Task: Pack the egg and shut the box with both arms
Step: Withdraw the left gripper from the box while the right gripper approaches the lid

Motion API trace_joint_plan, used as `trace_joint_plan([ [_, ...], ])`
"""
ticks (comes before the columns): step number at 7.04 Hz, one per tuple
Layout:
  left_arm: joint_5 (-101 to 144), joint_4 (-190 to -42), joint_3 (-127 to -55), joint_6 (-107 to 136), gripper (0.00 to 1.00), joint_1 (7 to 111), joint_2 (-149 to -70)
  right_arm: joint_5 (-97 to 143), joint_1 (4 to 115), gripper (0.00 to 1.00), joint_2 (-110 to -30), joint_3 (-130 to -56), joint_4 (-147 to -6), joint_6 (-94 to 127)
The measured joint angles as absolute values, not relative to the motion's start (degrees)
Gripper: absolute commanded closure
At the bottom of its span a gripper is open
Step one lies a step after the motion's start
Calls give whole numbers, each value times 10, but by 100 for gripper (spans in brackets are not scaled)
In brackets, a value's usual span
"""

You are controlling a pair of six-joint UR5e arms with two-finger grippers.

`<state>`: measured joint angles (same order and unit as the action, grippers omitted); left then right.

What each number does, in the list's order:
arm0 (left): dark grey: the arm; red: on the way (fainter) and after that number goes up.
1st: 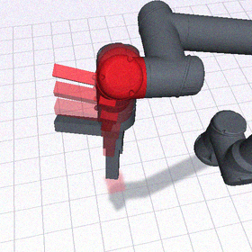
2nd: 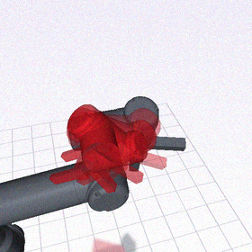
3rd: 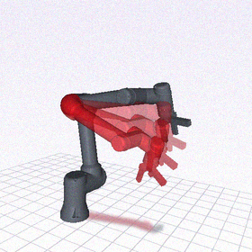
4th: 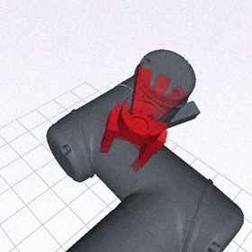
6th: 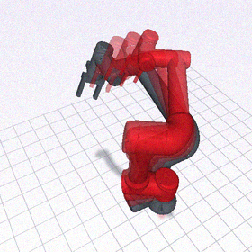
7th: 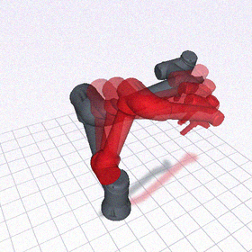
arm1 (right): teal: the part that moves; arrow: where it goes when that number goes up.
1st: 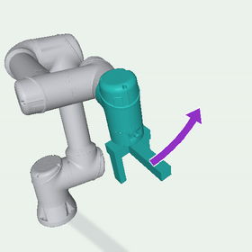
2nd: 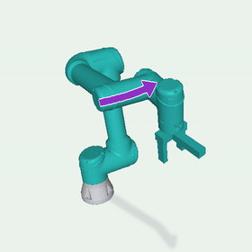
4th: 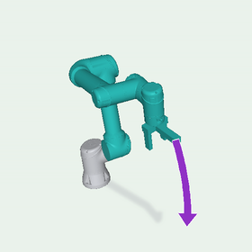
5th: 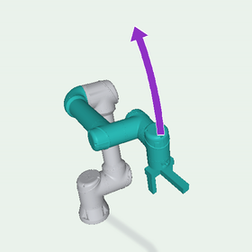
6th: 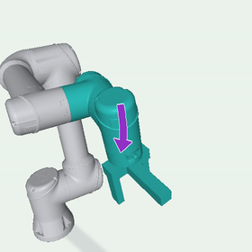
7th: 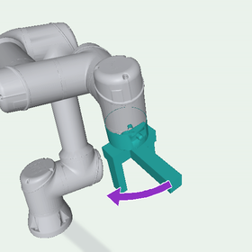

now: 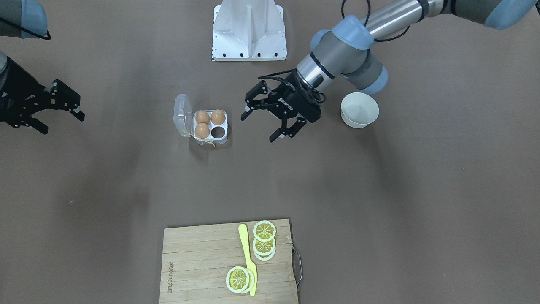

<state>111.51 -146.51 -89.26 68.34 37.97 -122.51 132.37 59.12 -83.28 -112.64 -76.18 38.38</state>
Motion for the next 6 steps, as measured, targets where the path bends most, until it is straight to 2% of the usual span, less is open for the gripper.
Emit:
trace_joint_plan([
  [1, 1220, -1440, -898, 689, 3, 443, -1200, 1322, 570, 71, -827, -1127, -750, 422],
  [2, 1301, -1416, -900, 688, 3, 501, -1176, 1317, 548, 100, -816, -1128, -744, 456],
  [6, 1390, -1385, -897, 624, 3, 628, -1077, 1275, 451, 100, -771, -1134, -742, 576],
])
